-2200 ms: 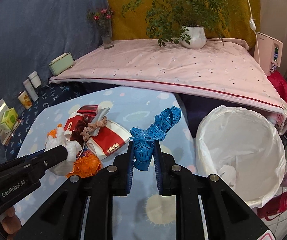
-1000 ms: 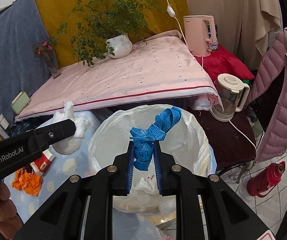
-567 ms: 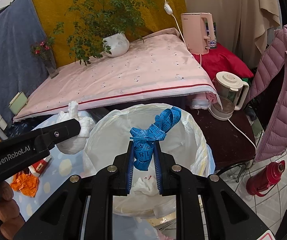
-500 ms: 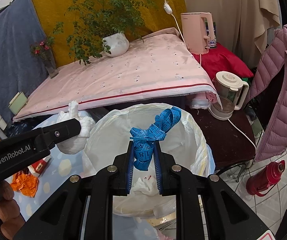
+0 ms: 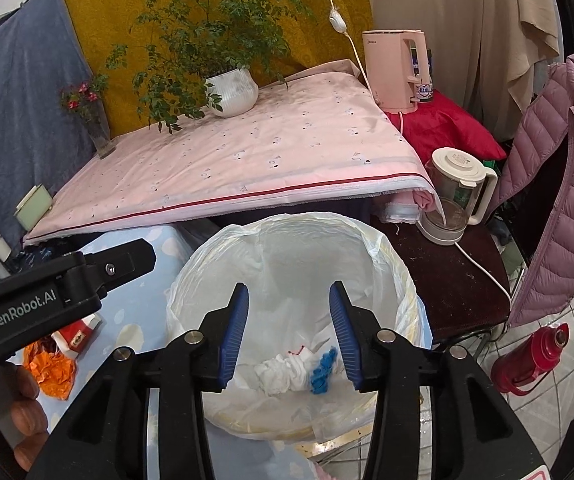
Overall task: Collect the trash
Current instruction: 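Move both grippers back over the orange plastic bags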
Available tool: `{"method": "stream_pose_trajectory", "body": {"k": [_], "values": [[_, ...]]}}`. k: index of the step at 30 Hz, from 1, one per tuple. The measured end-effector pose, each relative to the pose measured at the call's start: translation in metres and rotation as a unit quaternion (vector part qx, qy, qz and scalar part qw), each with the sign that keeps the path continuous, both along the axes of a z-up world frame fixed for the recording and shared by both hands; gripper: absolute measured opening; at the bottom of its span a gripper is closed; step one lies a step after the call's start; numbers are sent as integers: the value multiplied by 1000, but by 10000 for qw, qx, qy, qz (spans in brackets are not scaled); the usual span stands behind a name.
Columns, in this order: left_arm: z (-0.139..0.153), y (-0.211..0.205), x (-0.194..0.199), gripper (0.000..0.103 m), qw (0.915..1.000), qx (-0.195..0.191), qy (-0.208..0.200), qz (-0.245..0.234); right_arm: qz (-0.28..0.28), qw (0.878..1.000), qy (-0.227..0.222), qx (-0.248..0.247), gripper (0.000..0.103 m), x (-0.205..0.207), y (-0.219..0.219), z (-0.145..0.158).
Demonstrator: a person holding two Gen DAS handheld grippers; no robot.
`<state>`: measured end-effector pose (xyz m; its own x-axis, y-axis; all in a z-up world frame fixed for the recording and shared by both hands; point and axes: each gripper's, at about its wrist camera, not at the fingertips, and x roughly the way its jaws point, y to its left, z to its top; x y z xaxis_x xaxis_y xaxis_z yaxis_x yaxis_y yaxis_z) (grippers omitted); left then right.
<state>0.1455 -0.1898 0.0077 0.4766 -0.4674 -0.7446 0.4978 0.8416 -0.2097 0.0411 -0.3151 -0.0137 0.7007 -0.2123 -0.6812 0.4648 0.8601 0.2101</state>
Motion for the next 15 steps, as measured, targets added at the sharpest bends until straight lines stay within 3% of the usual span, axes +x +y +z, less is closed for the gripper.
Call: {"method": "stream_pose_trajectory", "body": {"k": [15], "values": [[1, 40, 1, 68, 9994, -87, 67, 343, 183, 9998, -39, -112, 55, 2, 29, 12]]}}
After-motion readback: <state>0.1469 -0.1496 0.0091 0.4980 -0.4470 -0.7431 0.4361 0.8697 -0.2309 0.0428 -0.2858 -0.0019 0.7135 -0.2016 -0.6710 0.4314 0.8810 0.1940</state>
